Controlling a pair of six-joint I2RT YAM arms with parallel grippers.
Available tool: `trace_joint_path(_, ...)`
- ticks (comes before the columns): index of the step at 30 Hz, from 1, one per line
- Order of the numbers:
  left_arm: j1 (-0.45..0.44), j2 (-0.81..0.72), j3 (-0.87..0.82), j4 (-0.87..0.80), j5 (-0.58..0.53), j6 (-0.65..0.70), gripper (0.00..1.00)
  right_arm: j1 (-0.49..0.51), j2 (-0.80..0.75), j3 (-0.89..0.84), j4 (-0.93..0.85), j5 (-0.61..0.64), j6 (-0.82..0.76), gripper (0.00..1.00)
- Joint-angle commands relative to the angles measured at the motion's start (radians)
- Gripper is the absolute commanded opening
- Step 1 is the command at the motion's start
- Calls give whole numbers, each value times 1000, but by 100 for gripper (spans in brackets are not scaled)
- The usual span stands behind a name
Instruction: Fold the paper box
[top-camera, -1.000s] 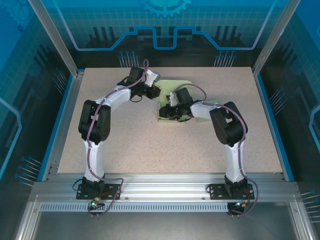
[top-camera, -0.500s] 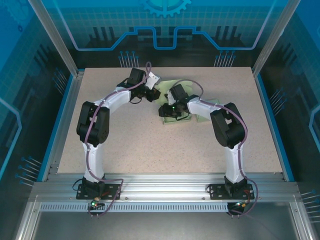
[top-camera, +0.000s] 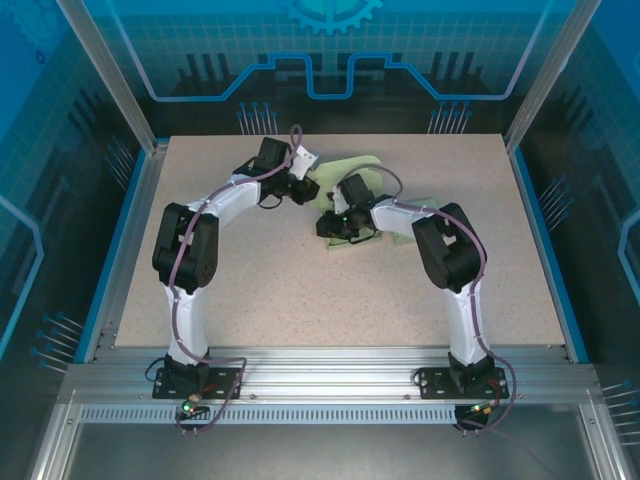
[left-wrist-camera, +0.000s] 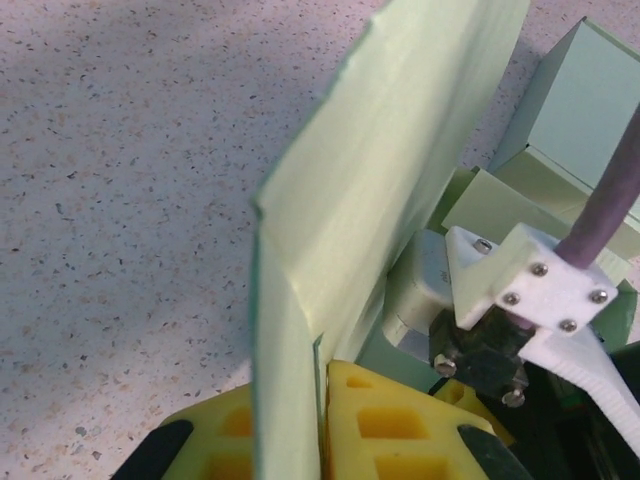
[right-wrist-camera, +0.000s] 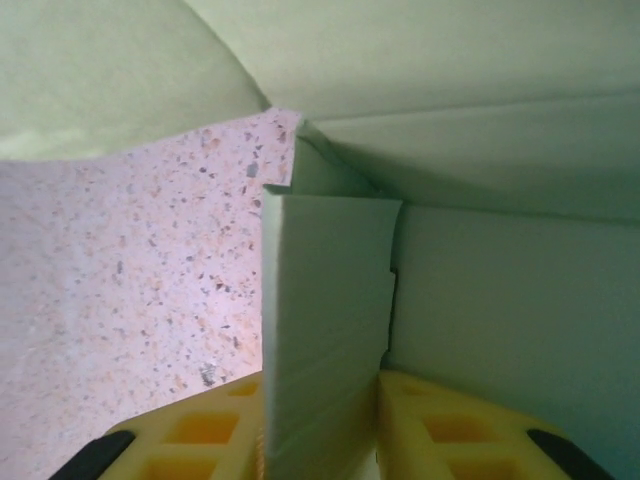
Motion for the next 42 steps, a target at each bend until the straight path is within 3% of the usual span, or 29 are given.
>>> trace_joint_path(1,-9,-27,-26,-19,11,-6,10,-27,59,-83,206,-201,160,29)
trace_joint_path(4,-10,-26,-30,-16,17,-15,10,-35,86,-97,287,-250,223,27)
trace_joint_path(12,-11,-33,-45,-4,30,-29,10,-22,137,-29,165,-199,234,21)
trace_joint_path(15,-11,-37,-57,4,30,-32,10,-7,133,-16,93,-140,208,35)
trace_joint_path(20,-11,-40,-73,15,33,-39,10,-13,142,-25,173,-177,254,36)
trace_joint_path(21,-11,-40,-77,18,33,-41,10,-15,152,-16,182,-186,261,34)
trace_joint_path(26,-11,-38,-83,29,37,-48,10,-14,228,33,211,-260,305,6)
trace_joint_path(30,-11,-35,-81,33,42,-55,11,-17,253,51,202,-281,313,4)
trace_joint_path(32,-11,-36,-81,33,40,-55,11,-15,244,62,147,-257,289,10)
trace_joint_path(37,-11,-44,-87,30,25,-49,11,0,161,103,-44,-141,166,38)
trace_joint_path(42,-10,-58,-93,25,2,-36,11,9,50,136,-200,9,67,51)
